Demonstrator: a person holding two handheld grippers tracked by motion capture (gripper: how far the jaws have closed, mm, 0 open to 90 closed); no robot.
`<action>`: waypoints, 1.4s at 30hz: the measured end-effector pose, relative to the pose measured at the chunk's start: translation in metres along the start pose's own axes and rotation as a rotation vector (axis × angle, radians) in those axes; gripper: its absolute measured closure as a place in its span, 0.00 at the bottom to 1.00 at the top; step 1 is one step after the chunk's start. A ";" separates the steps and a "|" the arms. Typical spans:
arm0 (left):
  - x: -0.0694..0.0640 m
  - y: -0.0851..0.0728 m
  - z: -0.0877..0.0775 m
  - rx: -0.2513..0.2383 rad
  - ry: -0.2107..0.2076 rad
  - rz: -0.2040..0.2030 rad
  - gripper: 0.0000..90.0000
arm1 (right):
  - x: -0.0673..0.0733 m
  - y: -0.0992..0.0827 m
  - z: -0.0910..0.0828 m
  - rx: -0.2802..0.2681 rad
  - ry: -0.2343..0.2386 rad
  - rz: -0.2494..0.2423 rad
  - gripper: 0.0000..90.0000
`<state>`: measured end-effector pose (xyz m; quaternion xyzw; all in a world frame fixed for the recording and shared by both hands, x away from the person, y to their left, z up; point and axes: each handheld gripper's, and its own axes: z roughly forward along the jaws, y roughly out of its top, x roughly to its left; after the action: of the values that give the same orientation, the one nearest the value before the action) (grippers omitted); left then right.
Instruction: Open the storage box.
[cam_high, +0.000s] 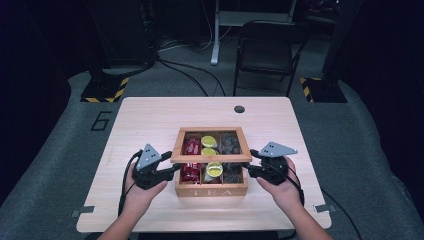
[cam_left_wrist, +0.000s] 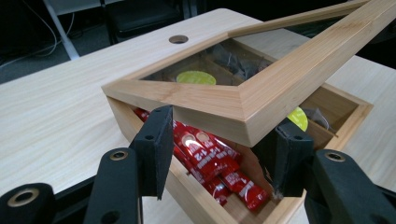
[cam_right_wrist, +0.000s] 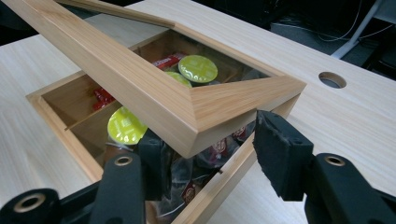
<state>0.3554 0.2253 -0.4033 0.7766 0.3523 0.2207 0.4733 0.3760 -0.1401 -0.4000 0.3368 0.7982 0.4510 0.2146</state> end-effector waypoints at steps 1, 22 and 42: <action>0.001 0.002 0.000 -0.005 0.002 0.003 0.53 | 0.000 0.000 0.000 0.000 0.000 0.000 0.54; 0.010 0.024 0.000 -0.022 0.012 -0.024 0.56 | -0.006 0.026 0.000 -0.010 -0.033 -0.029 0.56; 0.020 0.042 0.006 -0.032 0.035 -0.020 0.59 | -0.015 0.045 0.006 -0.032 -0.049 -0.007 0.55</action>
<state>0.3869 0.2242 -0.3688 0.7615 0.3646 0.2351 0.4815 0.4060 -0.1313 -0.3639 0.3414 0.7866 0.4543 0.2413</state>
